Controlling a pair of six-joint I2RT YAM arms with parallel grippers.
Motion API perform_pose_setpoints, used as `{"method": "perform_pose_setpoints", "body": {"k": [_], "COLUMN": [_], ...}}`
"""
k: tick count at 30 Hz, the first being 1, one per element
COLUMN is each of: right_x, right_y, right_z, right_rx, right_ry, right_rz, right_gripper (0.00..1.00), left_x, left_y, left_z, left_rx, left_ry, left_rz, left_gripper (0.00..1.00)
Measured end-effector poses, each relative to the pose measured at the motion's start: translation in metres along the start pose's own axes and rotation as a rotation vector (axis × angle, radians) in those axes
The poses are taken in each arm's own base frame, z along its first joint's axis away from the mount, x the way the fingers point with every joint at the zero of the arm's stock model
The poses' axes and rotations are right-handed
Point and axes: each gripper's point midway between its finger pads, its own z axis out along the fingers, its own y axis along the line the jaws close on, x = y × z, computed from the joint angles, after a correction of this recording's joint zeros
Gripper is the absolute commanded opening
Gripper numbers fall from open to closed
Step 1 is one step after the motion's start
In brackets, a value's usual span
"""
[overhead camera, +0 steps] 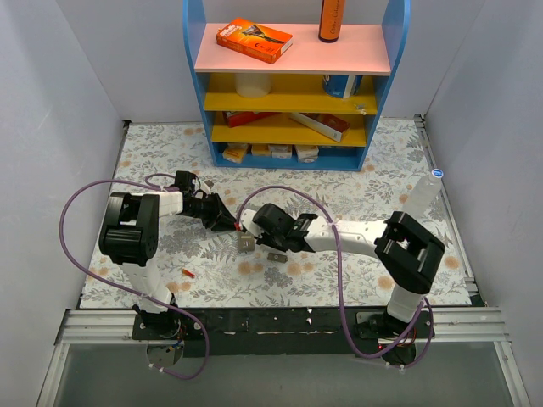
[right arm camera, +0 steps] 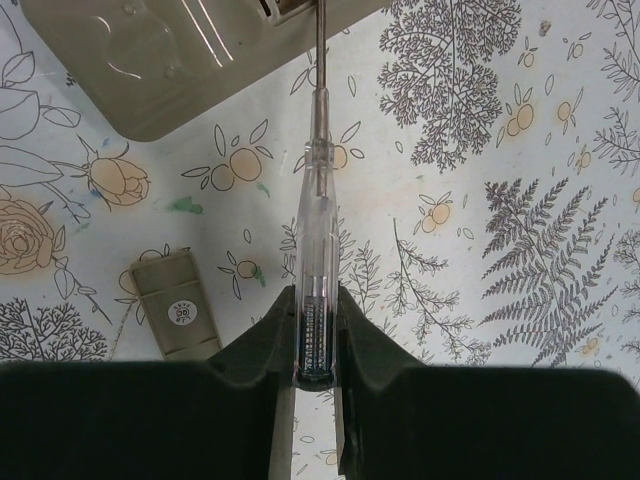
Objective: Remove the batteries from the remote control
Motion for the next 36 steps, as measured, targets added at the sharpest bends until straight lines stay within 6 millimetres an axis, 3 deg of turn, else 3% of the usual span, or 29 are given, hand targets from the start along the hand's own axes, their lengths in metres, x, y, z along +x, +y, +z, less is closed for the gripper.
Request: {"method": "perform_pose_setpoints", "body": {"k": [23, 36], "right_x": [0.0079, 0.0063], "right_y": [0.005, 0.0027], "right_z": [0.0057, -0.0022], "right_rx": [-0.04, -0.052], "right_ry": [-0.05, -0.011], "right_rz": [0.087, 0.085], "right_gripper": [0.01, 0.01], "left_x": [-0.0014, -0.0015], "left_y": [0.0067, 0.0055], "left_z": [0.0024, 0.0019], "left_rx": [-0.055, -0.072], "left_ry": [0.021, 0.012], "left_rz": [-0.051, -0.041], "left_gripper": [0.24, 0.27]}}
